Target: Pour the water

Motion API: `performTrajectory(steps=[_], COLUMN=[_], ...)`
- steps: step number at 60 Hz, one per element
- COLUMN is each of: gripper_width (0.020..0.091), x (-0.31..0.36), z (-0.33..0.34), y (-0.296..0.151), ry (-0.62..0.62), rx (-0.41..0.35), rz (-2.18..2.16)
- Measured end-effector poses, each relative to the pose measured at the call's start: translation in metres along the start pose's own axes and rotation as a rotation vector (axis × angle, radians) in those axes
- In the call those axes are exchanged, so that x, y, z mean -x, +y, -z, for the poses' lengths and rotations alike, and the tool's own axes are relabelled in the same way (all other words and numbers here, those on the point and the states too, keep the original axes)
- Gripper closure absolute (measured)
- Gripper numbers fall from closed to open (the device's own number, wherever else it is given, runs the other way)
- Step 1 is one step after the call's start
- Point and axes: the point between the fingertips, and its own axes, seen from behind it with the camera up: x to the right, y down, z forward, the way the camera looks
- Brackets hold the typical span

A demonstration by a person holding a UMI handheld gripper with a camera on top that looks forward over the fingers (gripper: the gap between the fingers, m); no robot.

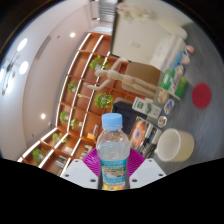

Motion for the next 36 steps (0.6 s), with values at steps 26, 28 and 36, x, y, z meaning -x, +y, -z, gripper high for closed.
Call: performTrajectory(steps=[26, 28, 36], gripper_width=[0.0789, 0.0789, 0.0790], x=[-0.091, -0.104, -0.159], z=[0.037, 0.036, 0.028], y=[-0.163, -0.169, -0.188], ry=[0.473, 0.482, 0.536], rx=[-0.161, -0.158, -0.143], rz=[1.243, 1.237, 1.202])
